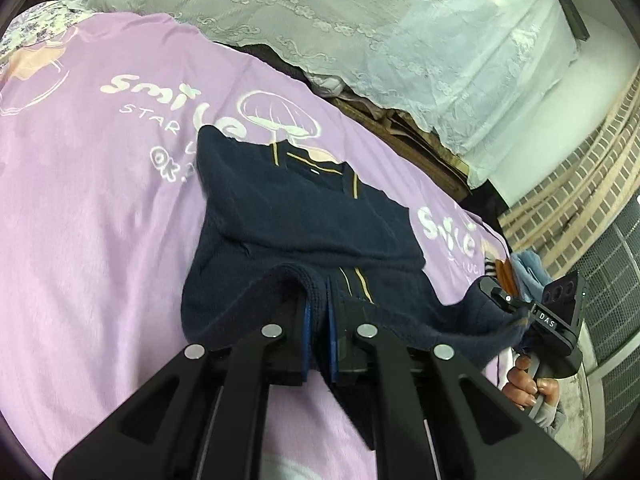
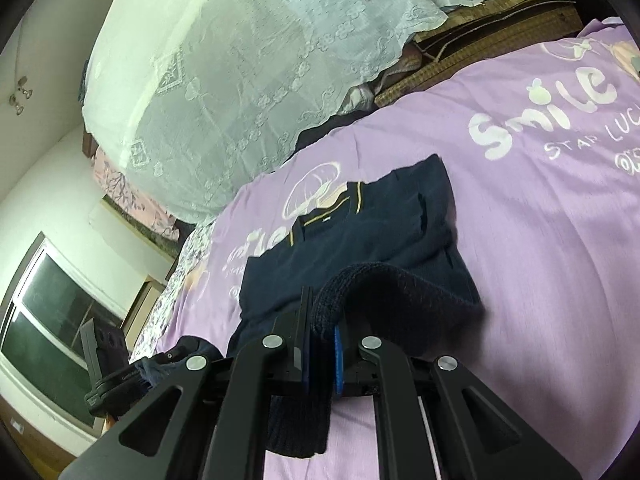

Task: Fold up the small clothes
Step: 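Lift the hem with both grippers and fold it up toward the collar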

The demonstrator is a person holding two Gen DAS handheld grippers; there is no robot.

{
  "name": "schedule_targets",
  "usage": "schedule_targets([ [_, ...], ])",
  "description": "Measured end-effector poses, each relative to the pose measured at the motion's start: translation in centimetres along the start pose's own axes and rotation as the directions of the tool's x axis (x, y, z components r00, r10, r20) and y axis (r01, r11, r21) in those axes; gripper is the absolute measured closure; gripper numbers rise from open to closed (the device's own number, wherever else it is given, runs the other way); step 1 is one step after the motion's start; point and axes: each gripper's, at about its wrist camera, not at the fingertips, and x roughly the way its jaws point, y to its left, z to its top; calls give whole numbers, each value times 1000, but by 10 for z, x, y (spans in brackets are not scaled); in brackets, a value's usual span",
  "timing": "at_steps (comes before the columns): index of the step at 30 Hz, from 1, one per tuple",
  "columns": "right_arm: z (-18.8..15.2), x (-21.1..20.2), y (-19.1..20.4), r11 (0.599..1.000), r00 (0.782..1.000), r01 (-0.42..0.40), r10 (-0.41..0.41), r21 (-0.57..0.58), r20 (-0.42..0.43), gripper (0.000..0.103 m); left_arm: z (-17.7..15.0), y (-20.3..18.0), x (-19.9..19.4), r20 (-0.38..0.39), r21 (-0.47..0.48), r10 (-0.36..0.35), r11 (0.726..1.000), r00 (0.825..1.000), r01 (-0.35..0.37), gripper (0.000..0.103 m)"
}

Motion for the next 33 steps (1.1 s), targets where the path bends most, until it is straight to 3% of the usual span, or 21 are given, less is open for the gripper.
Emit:
schedule_targets([
  [25, 63, 65, -6, 997, 1000, 6, -6, 73, 4, 94, 68, 10, 40, 7, -43, 11, 999, 1000, -11, 97],
  [33, 79, 94, -10, 996, 1000, 16, -15, 88, -13, 93, 84, 27, 57, -4, -105, 17, 994, 1000, -17, 96],
])
